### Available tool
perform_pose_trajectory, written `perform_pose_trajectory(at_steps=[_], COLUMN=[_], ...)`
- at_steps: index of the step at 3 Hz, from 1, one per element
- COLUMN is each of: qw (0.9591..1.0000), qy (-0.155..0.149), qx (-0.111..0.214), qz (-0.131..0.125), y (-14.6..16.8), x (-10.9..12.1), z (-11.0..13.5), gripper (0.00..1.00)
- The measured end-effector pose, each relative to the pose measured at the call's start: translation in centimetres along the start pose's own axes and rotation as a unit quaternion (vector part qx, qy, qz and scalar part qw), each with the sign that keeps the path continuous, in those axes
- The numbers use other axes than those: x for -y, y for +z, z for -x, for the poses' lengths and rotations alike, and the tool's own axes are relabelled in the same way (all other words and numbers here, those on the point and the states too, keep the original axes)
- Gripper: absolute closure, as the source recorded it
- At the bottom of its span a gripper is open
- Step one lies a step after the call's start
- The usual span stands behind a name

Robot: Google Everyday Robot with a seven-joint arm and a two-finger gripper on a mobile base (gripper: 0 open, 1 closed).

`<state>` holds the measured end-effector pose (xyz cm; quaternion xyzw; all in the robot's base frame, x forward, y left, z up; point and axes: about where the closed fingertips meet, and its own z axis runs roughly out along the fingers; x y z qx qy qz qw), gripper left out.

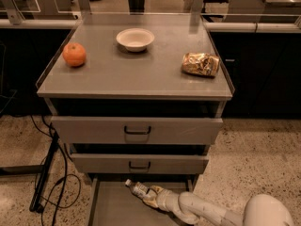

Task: Place blue plastic bottle into bottom drawer

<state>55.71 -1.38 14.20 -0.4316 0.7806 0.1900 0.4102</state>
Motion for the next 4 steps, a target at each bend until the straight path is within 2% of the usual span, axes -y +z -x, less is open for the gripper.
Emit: perform_pose_trajectory(at_steps=[2,3,4], qw=[1.0,1.0,1.0], qy=[0.0,0.0,0.0], qx=[0.0,0.0,0.0], qz=[0.0,0.0,0.0], y=[0.0,0.01,0.01], x=[0.0,-0.01,-0.01], z=[0.0,0.0,0.0], gripper=[0.15,0.0,0.0])
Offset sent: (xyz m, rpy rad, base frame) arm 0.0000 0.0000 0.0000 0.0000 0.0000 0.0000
